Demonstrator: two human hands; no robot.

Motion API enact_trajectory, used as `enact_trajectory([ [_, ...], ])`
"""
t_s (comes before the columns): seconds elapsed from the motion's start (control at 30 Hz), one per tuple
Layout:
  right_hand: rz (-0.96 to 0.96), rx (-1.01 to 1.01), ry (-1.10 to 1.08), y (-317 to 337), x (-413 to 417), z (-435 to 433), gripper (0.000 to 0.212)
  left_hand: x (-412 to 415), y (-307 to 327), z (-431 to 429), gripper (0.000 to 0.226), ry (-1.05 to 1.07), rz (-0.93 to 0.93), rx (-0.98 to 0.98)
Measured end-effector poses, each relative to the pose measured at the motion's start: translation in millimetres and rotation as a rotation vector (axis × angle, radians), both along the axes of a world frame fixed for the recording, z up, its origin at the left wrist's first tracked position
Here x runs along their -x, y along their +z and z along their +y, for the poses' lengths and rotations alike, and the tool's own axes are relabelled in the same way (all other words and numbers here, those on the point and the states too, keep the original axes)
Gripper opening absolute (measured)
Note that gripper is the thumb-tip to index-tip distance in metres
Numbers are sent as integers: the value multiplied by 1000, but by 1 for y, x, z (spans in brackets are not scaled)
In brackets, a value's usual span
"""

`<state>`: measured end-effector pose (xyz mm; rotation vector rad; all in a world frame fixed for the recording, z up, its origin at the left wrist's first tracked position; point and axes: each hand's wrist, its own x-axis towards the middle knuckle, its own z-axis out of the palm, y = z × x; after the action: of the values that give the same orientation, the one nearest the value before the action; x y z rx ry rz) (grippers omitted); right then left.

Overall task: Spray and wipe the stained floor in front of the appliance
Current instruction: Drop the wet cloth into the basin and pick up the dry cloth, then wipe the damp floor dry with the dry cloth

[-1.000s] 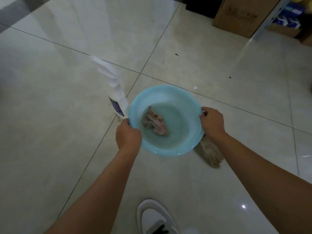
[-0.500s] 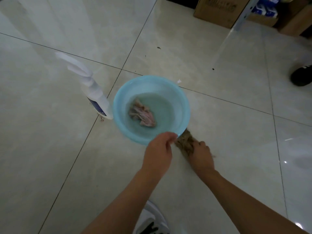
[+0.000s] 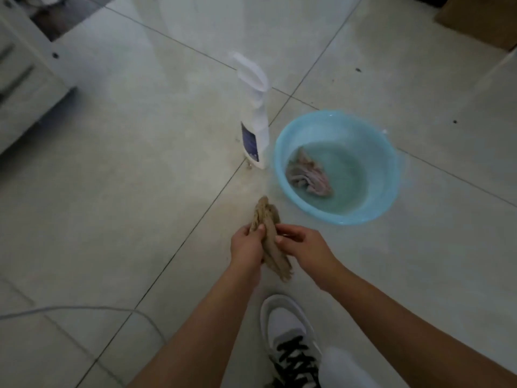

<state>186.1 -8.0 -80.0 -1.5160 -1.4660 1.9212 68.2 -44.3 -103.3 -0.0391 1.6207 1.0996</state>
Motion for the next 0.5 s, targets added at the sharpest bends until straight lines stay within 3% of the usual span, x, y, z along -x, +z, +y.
enact_trajectory([
  [0.17,-63,-360,173,8,64,7,42,62,24,-3,25,132,-44,-162],
  [0.23,-17,-370,228,7,83,5,48,82,30,-11,29,129,-71,-197],
  [0.33,-34,-389,230,2,101,0,39,111,38,-29,32,-16,-40,-198],
  [0.43,-251,-699,264,-10,117,5,34,156,44,-55,37,1,108,-95],
  [0.5,-445,-800,534,-33,127,8,43,188,42,-78,37,106,224,-13],
])
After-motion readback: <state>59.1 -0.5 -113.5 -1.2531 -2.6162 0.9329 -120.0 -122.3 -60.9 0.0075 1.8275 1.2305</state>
